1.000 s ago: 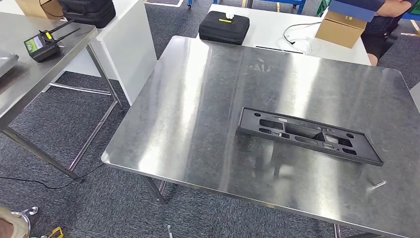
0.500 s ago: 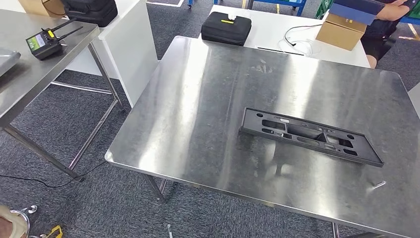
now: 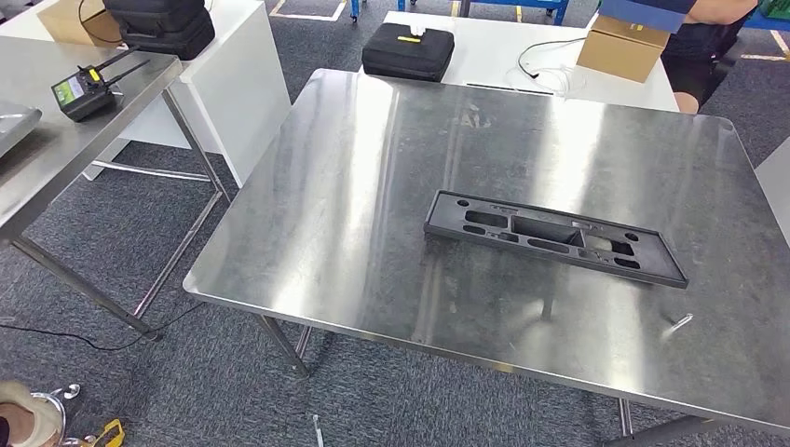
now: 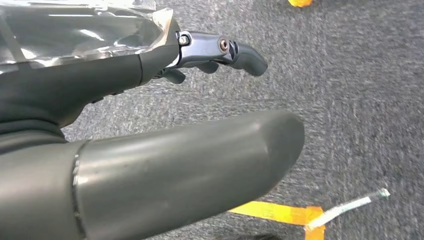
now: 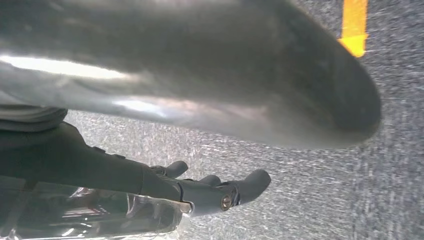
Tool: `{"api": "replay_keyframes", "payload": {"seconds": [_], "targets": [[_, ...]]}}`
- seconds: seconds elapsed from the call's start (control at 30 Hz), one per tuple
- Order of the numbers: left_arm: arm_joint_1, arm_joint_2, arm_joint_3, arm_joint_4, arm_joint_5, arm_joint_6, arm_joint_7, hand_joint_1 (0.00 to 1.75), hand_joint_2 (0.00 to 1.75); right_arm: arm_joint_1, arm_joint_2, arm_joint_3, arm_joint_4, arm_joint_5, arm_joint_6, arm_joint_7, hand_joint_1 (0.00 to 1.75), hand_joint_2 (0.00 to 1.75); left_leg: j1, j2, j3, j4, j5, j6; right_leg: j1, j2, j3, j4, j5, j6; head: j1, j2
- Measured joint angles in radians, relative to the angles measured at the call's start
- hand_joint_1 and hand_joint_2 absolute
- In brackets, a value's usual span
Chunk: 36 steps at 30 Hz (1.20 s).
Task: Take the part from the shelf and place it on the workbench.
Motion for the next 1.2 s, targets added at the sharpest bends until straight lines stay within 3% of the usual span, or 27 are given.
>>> {"api": "replay_keyframes", "payload": {"seconds": [0.03, 0.07, 0.1, 0.13, 0.2, 0.27, 0.37, 0.4, 0.43, 0.5, 0.57, 0.6, 0.63, 0.7, 0.73, 0.8, 0.87, 0.9, 0.97, 1.03, 1.07, 1.1, 1.13, 1.2], "targets": [[0.0, -0.002, 0.0, 0.0, 0.0, 0.007, 0.0, 0.0, 0.0, 0.0, 0.003, 0.0, 0.0, 0.002, 0.0, 0.0, 0.0, 0.0, 0.003, 0.0, -0.014, 0.058, -0.033, -0.004, 0.002, -0.002, -0.007, 0.001, 0.006, -0.003, 0.0, 0.0], [0.0, -0.003, 0.0, 0.0, 0.001, 0.012, 0.001, 0.0, 0.0, 0.0, 0.007, 0.001, 0.0, 0.003, 0.0, 0.0, 0.0, 0.0, 0.005, 0.0, -0.015, 0.09, -0.045, -0.006, 0.003, -0.004, -0.013, 0.001, 0.012, -0.002, 0.0, 0.0], [0.0, -0.005, 0.0, 0.0, 0.0, 0.015, 0.002, 0.0, 0.0, 0.0, 0.01, 0.001, 0.0, 0.005, -0.001, 0.001, 0.0, 0.0, 0.007, 0.001, 0.002, 0.087, -0.037, -0.007, 0.004, -0.004, -0.019, 0.002, 0.018, 0.0, 0.0, 0.0], [0.0, -0.006, 0.0, 0.0, 0.0, 0.016, 0.005, 0.0, 0.0, -0.001, 0.014, 0.002, 0.0, 0.007, -0.001, 0.002, 0.0, 0.0, 0.008, 0.001, 0.038, 0.044, -0.013, -0.006, 0.004, -0.004, -0.023, 0.003, 0.023, 0.003, 0.0, 0.0], [-0.003, -0.008, 0.0, 0.0, -0.004, 0.016, 0.013, 0.0, 0.0, -0.002, 0.025, 0.006, 0.0, 0.011, -0.002, 0.005, 0.0, 0.0, 0.009, 0.0, 0.138, -0.098, 0.033, 0.0, 0.006, -0.004, -0.031, 0.007, 0.03, 0.01, 0.0, 0.0], [-0.006, -0.008, -0.001, 0.0, -0.009, 0.017, 0.02, 0.0, 0.0, -0.005, 0.036, 0.013, 0.0, 0.023, -0.005, 0.007, 0.0, 0.0, 0.005, -0.001, 0.19, -0.185, 0.049, 0.007, 0.009, -0.005, -0.036, 0.009, 0.038, 0.022, 0.001, 0.0], [-0.008, -0.009, -0.004, 0.0, -0.018, 0.017, 0.031, 0.0, 0.0, -0.011, 0.052, 0.027, 0.0, 0.042, -0.011, 0.011, 0.0, 0.0, -0.001, 0.002, 0.177, -0.199, 0.062, 0.024, 0.009, -0.004, -0.045, 0.01, 0.05, 0.043, 0.001, 0.0], [-0.01, -0.009, -0.006, 0.0, -0.021, 0.018, 0.035, 0.0, 0.0, -0.012, 0.057, 0.03, 0.0, 0.043, -0.013, 0.012, 0.0, 0.0, 0.0, 0.003, 0.168, -0.202, 0.071, 0.034, 0.009, -0.004, -0.053, 0.022, 0.038, 0.045, 0.002, 0.0], [-0.012, -0.01, -0.008, 0.0, -0.024, 0.018, 0.039, 0.0, 0.0, -0.012, 0.062, 0.032, 0.0, 0.042, -0.014, 0.012, 0.0, 0.0, 0.001, 0.005, 0.158, -0.206, 0.081, 0.043, 0.009, -0.003, -0.067, 0.051, 0.012, 0.042, 0.003, 0.0], [-0.016, -0.011, -0.014, 0.0, -0.03, 0.018, 0.047, 0.0, 0.0, -0.015, 0.071, 0.033, 0.0, 0.04, -0.017, 0.013, 0.0, 0.0, 0.001, 0.007, 0.134, -0.208, 0.099, 0.054, 0.009, -0.002, -0.107, 0.165, -0.071, 0.033, 0.006, 0.0], [-0.016, -0.012, -0.019, 0.0, -0.036, 0.019, 0.054, 0.0, 0.0, -0.017, 0.078, 0.037, -0.001, 0.047, -0.026, 0.018, 0.0, 0.0, -0.002, 0.011, 0.109, -0.206, 0.119, 0.055, 0.01, -0.002, -0.13, 0.276, -0.119, 0.038, 0.007, 0.0], [-0.016, -0.012, -0.021, 0.0, -0.038, 0.02, 0.057, 0.0, 0.0, -0.018, 0.082, 0.041, -0.001, 0.053, -0.031, 0.023, 0.0, 0.0, -0.002, 0.012, 0.098, -0.206, 0.128, 0.054, 0.01, -0.002, -0.12, 0.291, -0.115, 0.047, 0.007, 0.0], [-0.017, -0.012, -0.023, 0.0, -0.041, 0.021, 0.06, 0.0, 0.0, -0.018, 0.084, 0.044, -0.001, 0.058, -0.036, 0.028, 0.0, 0.0, -0.003, 0.013, 0.089, -0.205, 0.137, 0.052, 0.01, -0.002, -0.09, 0.264, -0.095, 0.057, 0.007, 0.0], [-0.017, -0.012, -0.026, 0.0, -0.042, 0.022, 0.062, 0.0, 0.0, -0.02, 0.089, 0.051, -0.001, 0.064, -0.042, 0.034, 0.0, 0.0, -0.004, 0.013, 0.075, -0.202, 0.152, 0.046, 0.01, -0.002, 0.011, 0.121, -0.052, 0.068, 0.007, 0.0], [-0.018, -0.013, -0.028, 0.0, -0.042, 0.022, 0.063, 0.0, 0.0, -0.022, 0.091, 0.053, -0.001, 0.065, -0.043, 0.034, 0.0, 0.0, -0.006, 0.013, 0.069, -0.2, 0.16, 0.041, 0.012, -0.002, 0.061, 0.042, -0.044, 0.065, 0.006, 0.0], [-0.019, -0.013, -0.031, 0.0, -0.043, 0.025, 0.064, 0.0, 0.0, -0.024, 0.094, 0.057, -0.002, 0.067, -0.044, 0.035, 0.0, 0.0, -0.01, 0.014, 0.061, -0.197, 0.175, 0.032, 0.018, -0.001, 0.104, -0.042, -0.046, 0.053, 0.006, 0.0], [-0.019, -0.013, -0.034, 0.0, -0.047, 0.03, 0.068, 0.0, 0.0, -0.023, 0.099, 0.061, -0.002, 0.072, -0.049, 0.038, 0.0, 0.0, -0.009, 0.013, 0.055, -0.194, 0.183, 0.021, 0.016, -0.002, 0.094, -0.047, -0.039, 0.037, 0.005, 0.0], [-0.018, -0.012, -0.035, 0.0, -0.051, 0.034, 0.072, 0.0, 0.0, -0.024, 0.101, 0.064, -0.002, 0.077, -0.053, 0.039, 0.0, 0.0, -0.007, 0.011, 0.05, -0.184, 0.17, 0.015, 0.012, -0.003, 0.087, -0.046, -0.032, 0.025, 0.005, 0.0], [-0.018, -0.012, -0.041, 0.0, -0.06, 0.042, 0.079, 0.0, 0.0, -0.025, 0.106, 0.072, -0.003, 0.087, -0.058, 0.038, 0.0, 0.0, -0.001, 0.007, 0.027, -0.117, 0.092, 0.002, 0.005, -0.008, 0.068, -0.047, -0.013, 0.0, 0.004, 0.0], [-0.019, -0.011, -0.047, 0.0, -0.065, 0.047, 0.084, 0.0, 0.0, -0.025, 0.109, 0.078, -0.005, 0.092, -0.061, 0.036, 0.0, 0.0, 0.004, 0.006, -0.004, 0.009, -0.002, -0.008, 0.008, -0.01, 0.044, -0.046, 0.007, -0.01, 0.004, 0.0], [-0.019, -0.01, -0.049, 0.0, -0.066, 0.049, 0.085, 0.0, 0.0, -0.025, 0.111, 0.081, -0.005, 0.093, -0.061, 0.036, 0.0, 0.0, 0.006, 0.006, -0.011, 0.062, -0.021, -0.012, 0.009, -0.011, 0.031, -0.043, 0.017, -0.009, 0.004, 0.0], [-0.019, -0.01, -0.05, 0.0, -0.068, 0.05, 0.086, 0.0, 0.0, -0.024, 0.112, 0.082, -0.005, 0.093, -0.061, 0.036, 0.0, 0.0, 0.009, 0.006, -0.006, 0.088, -0.018, -0.014, 0.009, -0.012, 0.019, -0.039, 0.026, -0.006, 0.004, 0.0], [-0.019, -0.009, -0.05, 0.0, -0.07, 0.051, 0.086, 0.0, 0.0, -0.024, 0.113, 0.084, -0.005, 0.094, -0.061, 0.036, 0.0, 0.0, 0.013, 0.006, 0.017, 0.076, 0.005, -0.016, 0.008, -0.012, 0.006, -0.033, 0.033, -0.003, 0.004, 0.0], [-0.02, -0.009, -0.052, 0.0, -0.072, 0.052, 0.087, 0.0, 0.0, -0.025, 0.116, 0.086, -0.006, 0.095, -0.061, 0.035, 0.0, 0.0, 0.02, 0.006, 0.106, -0.039, 0.052, -0.019, 0.005, -0.012, -0.02, -0.015, 0.044, 0.006, 0.003, 0.0]]}}
